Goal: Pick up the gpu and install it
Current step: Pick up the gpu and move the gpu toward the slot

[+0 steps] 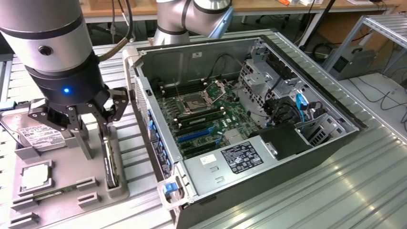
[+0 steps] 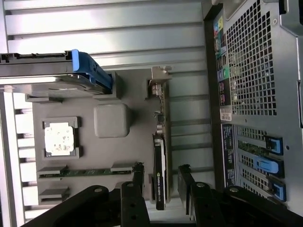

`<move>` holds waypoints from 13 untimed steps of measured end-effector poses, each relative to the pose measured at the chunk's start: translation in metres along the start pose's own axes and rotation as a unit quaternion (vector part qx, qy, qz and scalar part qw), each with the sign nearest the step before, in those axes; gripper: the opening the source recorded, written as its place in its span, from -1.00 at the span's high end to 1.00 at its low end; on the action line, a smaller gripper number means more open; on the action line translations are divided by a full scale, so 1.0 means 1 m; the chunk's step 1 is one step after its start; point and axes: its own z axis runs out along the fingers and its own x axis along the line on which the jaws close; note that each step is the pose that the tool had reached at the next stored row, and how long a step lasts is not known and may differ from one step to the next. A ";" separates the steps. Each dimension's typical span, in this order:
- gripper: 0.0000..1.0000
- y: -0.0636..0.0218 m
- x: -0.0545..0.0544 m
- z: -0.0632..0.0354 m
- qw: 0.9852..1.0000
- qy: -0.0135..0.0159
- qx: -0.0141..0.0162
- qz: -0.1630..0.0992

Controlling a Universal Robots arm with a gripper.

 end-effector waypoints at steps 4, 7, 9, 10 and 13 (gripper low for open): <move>0.15 -0.0003 0.000 0.0075 1.000 0.000 0.000 0.000; 0.15 -0.0006 0.000 0.0131 1.000 0.000 0.000 0.000; 0.15 -0.0008 0.000 0.0186 1.000 0.000 0.000 0.000; 0.15 -0.0009 0.001 0.0207 1.000 0.000 0.000 0.000; 0.15 -0.0012 0.001 0.0274 1.000 0.000 0.000 0.000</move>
